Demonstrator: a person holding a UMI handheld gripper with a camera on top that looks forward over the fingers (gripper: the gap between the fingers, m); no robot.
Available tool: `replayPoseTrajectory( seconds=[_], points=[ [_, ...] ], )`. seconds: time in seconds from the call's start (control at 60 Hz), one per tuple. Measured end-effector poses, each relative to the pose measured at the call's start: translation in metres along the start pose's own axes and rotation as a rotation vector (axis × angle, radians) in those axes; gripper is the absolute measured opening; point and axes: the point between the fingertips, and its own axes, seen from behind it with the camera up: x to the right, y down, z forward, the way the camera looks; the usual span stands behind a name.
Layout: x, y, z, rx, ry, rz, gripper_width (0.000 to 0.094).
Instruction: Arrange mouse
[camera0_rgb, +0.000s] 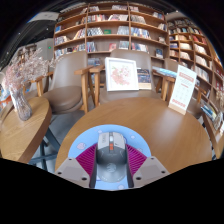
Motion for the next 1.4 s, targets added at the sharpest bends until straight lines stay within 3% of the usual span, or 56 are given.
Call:
replayPoseTrajectory(
  seconds=[0.217, 0.3, 0.5, 0.65, 0.833, 1.117, 1.4],
  points=[
    [-0.001, 0.0, 0.002, 0.016, 0.007, -0.003, 0.0534],
    [0.006, -0.001, 0.002, 0.021, 0.035, -0.013, 0.0661],
    [0.015, -0.001, -0.001, -0.003, 0.052, -0.006, 0.0853],
    [0.016, -0.009, -0.038, 0.019, 0.027, 0.019, 0.0848],
    [0.037, -0.01, -0.136, 0.078, 0.026, 0.009, 0.0852],
    [0.088, 0.039, -0.28, 0.099, 0.036, 0.046, 0.0853],
    [0.13, 0.064, -0.343, 0.158, 0.089, 0.002, 0.0854]
  ],
)
